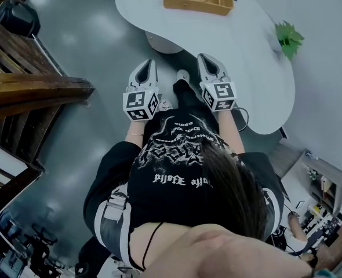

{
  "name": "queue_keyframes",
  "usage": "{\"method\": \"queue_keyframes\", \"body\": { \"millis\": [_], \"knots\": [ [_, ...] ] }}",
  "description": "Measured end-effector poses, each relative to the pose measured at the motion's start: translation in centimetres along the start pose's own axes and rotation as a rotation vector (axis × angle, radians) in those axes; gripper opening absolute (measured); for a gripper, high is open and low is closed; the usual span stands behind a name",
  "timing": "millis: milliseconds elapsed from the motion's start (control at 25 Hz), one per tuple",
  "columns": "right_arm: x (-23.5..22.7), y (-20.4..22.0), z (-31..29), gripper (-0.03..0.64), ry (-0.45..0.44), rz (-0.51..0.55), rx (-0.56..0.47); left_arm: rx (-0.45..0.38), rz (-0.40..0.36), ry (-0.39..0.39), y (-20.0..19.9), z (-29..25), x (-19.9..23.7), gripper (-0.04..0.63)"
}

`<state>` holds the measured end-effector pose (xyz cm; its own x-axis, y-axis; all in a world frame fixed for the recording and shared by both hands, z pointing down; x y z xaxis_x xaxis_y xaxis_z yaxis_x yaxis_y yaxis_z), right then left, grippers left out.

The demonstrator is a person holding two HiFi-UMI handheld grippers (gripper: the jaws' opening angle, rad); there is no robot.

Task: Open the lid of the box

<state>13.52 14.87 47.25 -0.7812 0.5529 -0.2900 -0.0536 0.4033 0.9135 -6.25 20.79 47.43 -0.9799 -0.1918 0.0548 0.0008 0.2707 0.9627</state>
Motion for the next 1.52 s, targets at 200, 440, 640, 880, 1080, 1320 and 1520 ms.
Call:
{"method": "queue_keyframes", "body": {
  "millis": [200,440,640,880,1080,1320,1520],
  "knots": [
    [-1.4,-0.5,-3.9,0.028,-0.033,-0.011,0.036,0.02,0.012,-0.061,0.5,-1.1,2.1,0.028],
    [-3.7,-3.3,-8.6,0.028,-0.073,0.021,0.038,0.033,0.012,-0.11,-0.8,-5.2,4.1,0.029],
    [-6.7,-5.5,-12.1,0.028,-0.08,0.032,0.073,0.04,-0.002,-0.113,-2.7,-10.0,4.5,0.028],
    [-9.4,-6.9,-15.8,0.028,-0.105,0.057,0.143,0.062,-0.018,-0.097,-4.5,-15.2,4.1,0.028],
    [-11.4,-8.2,-18.2,0.028,-0.145,0.07,0.152,0.091,-0.022,-0.114,-5.1,-19.6,3.4,0.029],
    [-12.8,-8.7,-21.4,0.028,-0.199,0.085,0.201,0.116,-0.015,-0.087,-6.1,-23.6,2.4,0.028],
    [-12.8,-10.7,-23.4,0.028,-0.19,0.062,0.179,0.144,-0.018,-0.059,-6.3,-25.4,3.5,0.028]
  ]
}}
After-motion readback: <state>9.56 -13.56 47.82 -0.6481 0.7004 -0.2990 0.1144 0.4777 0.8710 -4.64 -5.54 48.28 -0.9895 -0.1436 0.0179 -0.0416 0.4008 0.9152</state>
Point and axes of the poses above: the fingertips, and each gripper's own axes: z backward along the fingers, x to its left, y out of its underside, the point moved 5 cm from there along z, backward along the fingers, and after that the axes turned 13 degrees about -z, right-handed, at the moved point
